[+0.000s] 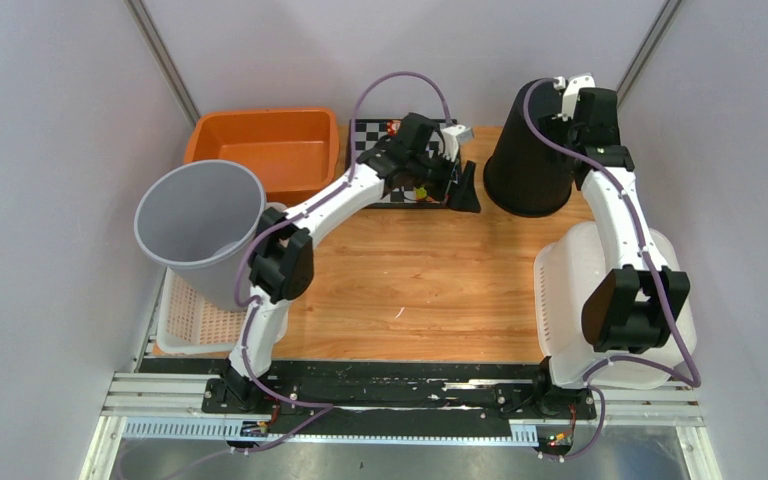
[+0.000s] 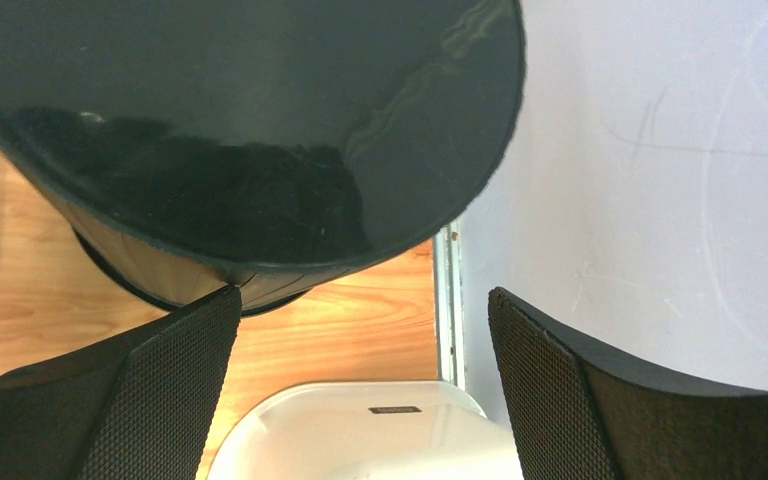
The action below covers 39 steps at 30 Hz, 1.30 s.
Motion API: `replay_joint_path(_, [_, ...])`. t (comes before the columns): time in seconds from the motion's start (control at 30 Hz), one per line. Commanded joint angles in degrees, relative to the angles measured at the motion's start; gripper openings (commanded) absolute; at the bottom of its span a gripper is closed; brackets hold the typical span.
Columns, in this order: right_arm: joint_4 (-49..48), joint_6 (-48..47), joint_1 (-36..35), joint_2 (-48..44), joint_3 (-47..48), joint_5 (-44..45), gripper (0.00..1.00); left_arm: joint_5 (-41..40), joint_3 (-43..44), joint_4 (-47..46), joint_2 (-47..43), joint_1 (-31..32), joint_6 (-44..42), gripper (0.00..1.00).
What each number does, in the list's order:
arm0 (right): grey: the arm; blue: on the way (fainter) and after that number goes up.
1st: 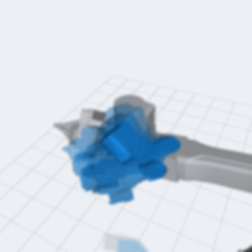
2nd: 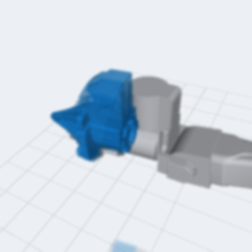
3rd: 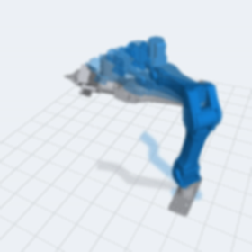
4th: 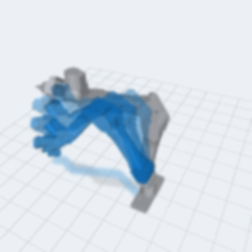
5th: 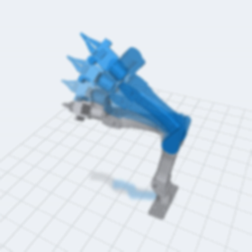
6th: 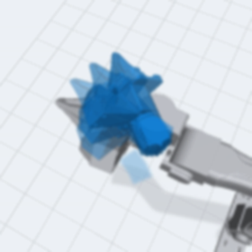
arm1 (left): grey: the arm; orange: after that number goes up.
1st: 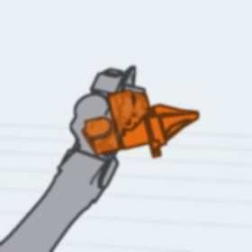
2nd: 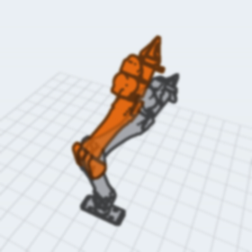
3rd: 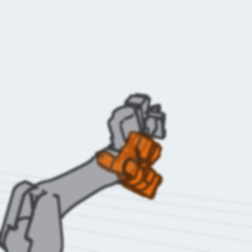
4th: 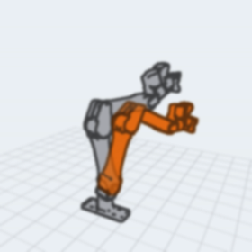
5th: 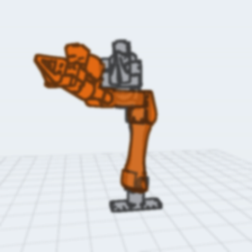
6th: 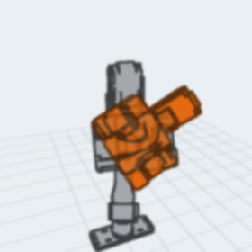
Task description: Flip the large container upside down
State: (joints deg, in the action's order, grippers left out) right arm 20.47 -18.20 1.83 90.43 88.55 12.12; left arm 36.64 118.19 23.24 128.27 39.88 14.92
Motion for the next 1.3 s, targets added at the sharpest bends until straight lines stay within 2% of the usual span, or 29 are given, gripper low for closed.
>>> replay_joint_path(0.0, [-1.3,2.3,1.7,2.8,4.1,3.1,0.94,-1.0,-4.6,5.1,-11.2,-1.4,-7.7,1.0])
replay_joint_path(0.23, [-1.6,2.5,3.1,8.8,9.0,4.1,0.94,-7.5,-13.1,14.5,-24.0,-2.3,-17.9,1.0])
replay_joint_path(0.4, [-1.5,3.1,3.8,12.5,12.5,4.3,0.95,-12.7,-19.7,17.8,-32.1,-3.2,-23.3,1.0])
replay_joint_path(0.53, [1.6,4.5,4.0,11.8,14.4,1.6,0.95,-17.2,-23.3,20.6,-37.3,-4.4,-26.9,1.0])
replay_joint_path(0.7, [7.7,5.6,6.1,1.5,10.2,-5.1,0.97,-22.2,-28.5,23.9,-43.0,-6.5,-30.4,1.0])
replay_joint_path(0.93, [15.4,1.1,11.0,-17.9,-5.6,-13.8,0.98,-25.4,-38.8,23.9,-51.3,-7.2,-33.7,1.0])
replay_joint_path(1.1, [20.7,-1.3,18.7,-27.6,-13.9,-22.0,0.99,-23.9,-42.2,23.9,-53.6,-7.2,-34.2,1.0])
replay_joint_path(1.27, [22.6,-5.7,27.1,-32.5,-20.4,-24.9,0.99,-22.9,-43.3,24.2,-54.2,-7.2,-34.6,1.0])
